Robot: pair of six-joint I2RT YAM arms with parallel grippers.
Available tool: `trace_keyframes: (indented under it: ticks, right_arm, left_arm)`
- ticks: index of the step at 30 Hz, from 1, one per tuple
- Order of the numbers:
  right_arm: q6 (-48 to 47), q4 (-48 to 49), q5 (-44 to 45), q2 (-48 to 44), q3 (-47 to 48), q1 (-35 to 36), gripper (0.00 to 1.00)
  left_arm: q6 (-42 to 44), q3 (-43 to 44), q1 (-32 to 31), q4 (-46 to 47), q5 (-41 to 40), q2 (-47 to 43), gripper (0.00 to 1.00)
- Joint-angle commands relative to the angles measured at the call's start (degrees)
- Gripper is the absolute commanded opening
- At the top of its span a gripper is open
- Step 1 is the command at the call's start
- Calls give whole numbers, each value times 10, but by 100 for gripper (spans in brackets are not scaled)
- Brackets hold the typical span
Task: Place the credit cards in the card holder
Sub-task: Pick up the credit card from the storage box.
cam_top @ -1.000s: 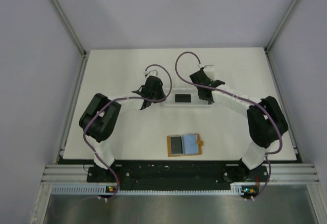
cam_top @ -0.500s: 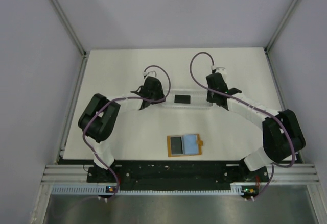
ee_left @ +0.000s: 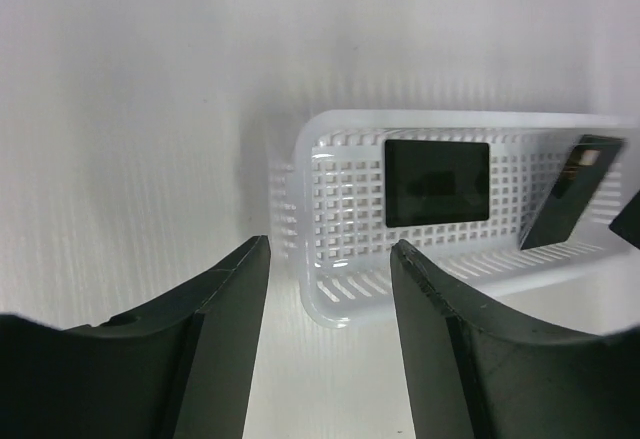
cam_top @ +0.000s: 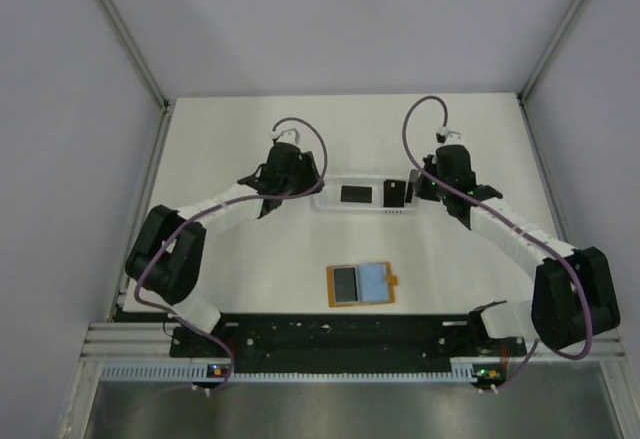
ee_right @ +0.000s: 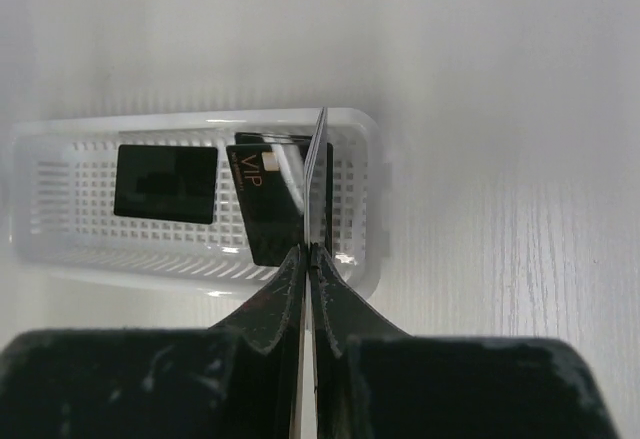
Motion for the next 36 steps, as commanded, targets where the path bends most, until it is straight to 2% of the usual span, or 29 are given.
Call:
trace_keyframes:
  ticks: [1, 5, 9, 14, 19, 22, 31, 36]
  right_arm:
    - [31, 76, -115, -31, -18, -48, 0]
    - [36, 85, -156, -19, -17, -63, 0]
    - [38, 106, -182, -16, -22, -64, 0]
    - [67, 170, -283, -26, -46, -92, 0]
    - [140, 290, -456, 0, -68, -127, 0]
    - [213, 399, -516, 23, -80, -130, 0]
    - [333, 520, -530, 85, -85, -130, 0]
    - [329, 489, -502, 110, -70, -131, 0]
  left_arm:
    - [22, 1, 2, 0, 9, -81, 58]
    - [26, 7, 3, 0, 22, -107, 58]
    - [29, 5, 3, 14, 83, -114, 58]
    - [27, -6, 3, 68, 176, -123, 59]
    - [-11, -40, 12, 168, 288, -150, 63]
    - [-50, -62, 14, 251, 334, -154, 65]
    - [-102, -52, 12, 341, 356, -82, 68]
    - [-98, -43, 12, 349, 347, -44, 68]
